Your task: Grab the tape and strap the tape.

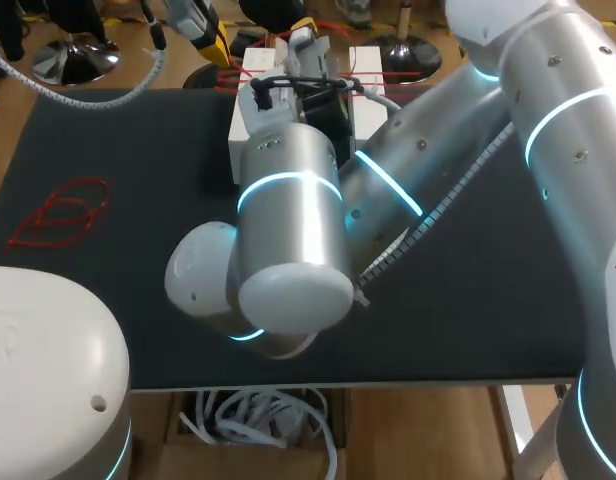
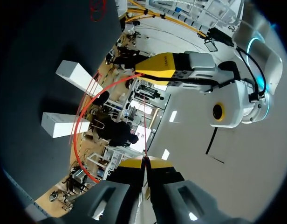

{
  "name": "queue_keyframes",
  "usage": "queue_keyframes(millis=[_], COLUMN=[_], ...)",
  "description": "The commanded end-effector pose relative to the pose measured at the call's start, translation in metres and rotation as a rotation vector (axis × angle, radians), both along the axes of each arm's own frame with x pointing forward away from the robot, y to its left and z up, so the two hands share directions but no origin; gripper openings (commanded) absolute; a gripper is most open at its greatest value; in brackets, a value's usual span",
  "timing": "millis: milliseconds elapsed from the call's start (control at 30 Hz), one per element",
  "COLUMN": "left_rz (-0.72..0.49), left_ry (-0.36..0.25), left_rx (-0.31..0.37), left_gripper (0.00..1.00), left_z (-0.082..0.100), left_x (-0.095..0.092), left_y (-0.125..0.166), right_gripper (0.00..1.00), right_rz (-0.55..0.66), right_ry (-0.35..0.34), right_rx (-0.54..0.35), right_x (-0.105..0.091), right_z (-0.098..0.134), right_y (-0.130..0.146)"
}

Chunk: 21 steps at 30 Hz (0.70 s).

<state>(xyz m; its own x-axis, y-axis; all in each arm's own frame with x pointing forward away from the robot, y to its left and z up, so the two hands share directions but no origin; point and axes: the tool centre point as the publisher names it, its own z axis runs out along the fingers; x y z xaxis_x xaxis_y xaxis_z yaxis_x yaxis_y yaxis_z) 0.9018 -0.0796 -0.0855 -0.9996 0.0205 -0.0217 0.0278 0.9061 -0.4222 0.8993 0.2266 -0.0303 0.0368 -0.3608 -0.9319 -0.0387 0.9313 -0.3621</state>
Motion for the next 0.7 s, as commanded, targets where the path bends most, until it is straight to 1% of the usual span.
queue_keyframes(millis=[33, 333, 700], left_rz=[0.002, 0.002, 0.002], left_ry=[0.001, 0.001, 0.001], left_rx=[0.003, 0.003, 0.003], left_gripper=[0.00, 0.00, 0.00], left_z=[0.001, 0.001, 0.001], left_x=[-0.001, -0.001, -0.001], left_y=[0.000, 0.000, 0.000], right_gripper=[0.00, 0.00, 0.00], right_rz=[0.000, 0.014, 0.021], right_ry=[0.008, 0.013, 0.015], right_rx=[-0.006, -0.028, -0.045], right_x=[-0.001, 0.001, 0.003], right_z=[0.002, -0.003, -0.007], right_y=[0.005, 0.016, 0.021])
